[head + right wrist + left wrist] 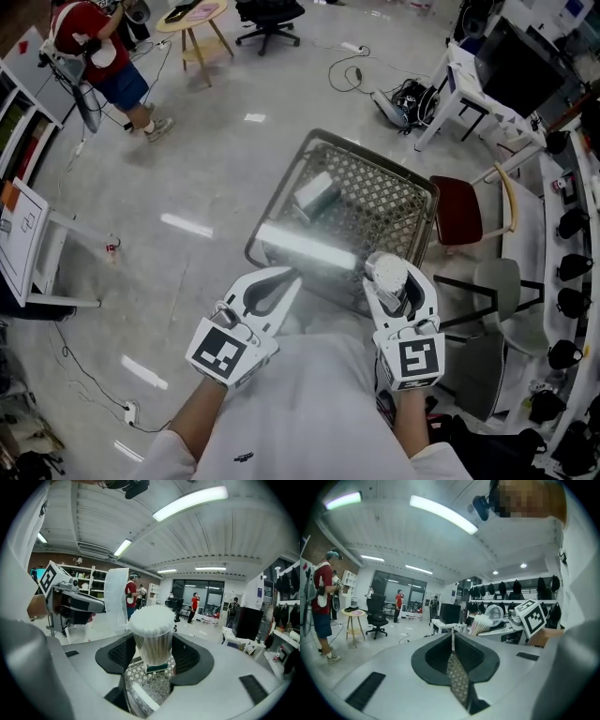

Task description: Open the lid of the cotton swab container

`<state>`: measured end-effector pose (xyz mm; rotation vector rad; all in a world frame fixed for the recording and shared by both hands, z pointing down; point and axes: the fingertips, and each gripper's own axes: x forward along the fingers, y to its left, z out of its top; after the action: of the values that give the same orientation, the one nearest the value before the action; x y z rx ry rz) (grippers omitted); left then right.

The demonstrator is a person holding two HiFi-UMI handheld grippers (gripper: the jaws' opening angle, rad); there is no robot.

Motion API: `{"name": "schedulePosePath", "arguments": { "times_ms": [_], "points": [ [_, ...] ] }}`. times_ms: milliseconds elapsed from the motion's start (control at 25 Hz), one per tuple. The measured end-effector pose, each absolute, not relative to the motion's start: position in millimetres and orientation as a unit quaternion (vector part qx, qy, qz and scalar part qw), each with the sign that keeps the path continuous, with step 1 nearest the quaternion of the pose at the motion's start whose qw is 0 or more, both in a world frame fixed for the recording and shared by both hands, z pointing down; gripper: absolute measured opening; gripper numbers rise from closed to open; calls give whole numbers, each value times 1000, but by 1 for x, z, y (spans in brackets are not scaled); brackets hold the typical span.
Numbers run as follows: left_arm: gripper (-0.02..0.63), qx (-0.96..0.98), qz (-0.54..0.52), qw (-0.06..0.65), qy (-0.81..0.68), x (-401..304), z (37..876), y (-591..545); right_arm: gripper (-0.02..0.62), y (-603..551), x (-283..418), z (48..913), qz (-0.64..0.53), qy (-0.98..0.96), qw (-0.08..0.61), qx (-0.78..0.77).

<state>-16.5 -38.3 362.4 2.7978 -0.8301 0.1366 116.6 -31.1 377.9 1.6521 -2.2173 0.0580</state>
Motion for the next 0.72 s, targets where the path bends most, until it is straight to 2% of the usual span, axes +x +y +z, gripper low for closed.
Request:
{"name": "schedulePosePath", "arguments": {
  "times_ms": [720],
  "points": [
    [11,938,50,104,-328,-35,375,-37,232,-4,125,398,47,-757,153,633]
  ]
}}
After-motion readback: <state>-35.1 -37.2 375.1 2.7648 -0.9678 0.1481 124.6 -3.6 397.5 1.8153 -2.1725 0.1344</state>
